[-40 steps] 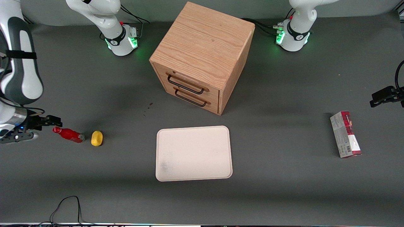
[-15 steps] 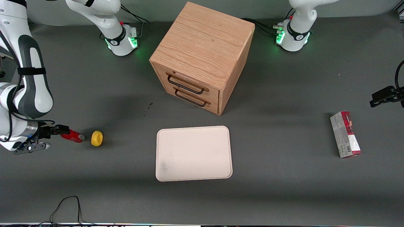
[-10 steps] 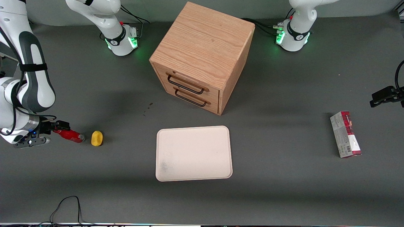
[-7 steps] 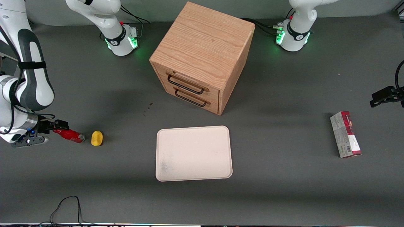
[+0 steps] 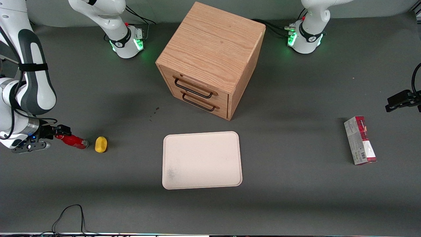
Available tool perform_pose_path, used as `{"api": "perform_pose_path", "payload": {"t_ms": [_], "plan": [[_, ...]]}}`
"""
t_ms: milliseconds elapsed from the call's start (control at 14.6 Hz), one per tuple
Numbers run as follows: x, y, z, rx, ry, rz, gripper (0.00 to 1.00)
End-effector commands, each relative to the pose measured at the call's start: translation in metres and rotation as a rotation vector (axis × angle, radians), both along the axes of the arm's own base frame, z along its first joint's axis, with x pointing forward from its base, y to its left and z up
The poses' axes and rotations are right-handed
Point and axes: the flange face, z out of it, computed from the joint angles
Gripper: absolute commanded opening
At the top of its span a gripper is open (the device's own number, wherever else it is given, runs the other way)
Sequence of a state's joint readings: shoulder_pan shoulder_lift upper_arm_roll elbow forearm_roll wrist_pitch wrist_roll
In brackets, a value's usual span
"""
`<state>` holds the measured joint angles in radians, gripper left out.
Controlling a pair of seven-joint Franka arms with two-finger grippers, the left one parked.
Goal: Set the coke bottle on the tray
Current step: 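Close the right gripper on the bottle neck and lift it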
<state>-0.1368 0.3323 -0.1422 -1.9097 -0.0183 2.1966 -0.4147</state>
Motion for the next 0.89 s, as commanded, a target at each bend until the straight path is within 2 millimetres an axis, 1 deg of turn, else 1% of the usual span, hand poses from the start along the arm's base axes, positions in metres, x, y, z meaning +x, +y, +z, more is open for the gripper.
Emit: {"api": "perform_pose_path", "payload": {"t_ms": [0, 411, 479, 548, 616, 685, 822], "plan": [[-0.006, 0.002, 0.008, -0.003, -0.009, 0.014, 0.0], [-0.007, 0.0, 0.009, -0.003, -0.007, 0.011, 0.0], [-0.007, 0.0, 0.015, -0.002, -0.005, 0.007, 0.0], [-0.008, 0.001, 0.024, 0.002, 0.005, -0.001, 0.0], [-0.008, 0.002, 0.039, 0.006, 0.013, -0.006, 0.0], [-0.008, 0.003, 0.057, 0.014, 0.038, -0.009, 0.0], [-0.002, 0.005, 0.101, 0.031, 0.095, -0.015, 0.0]]}}
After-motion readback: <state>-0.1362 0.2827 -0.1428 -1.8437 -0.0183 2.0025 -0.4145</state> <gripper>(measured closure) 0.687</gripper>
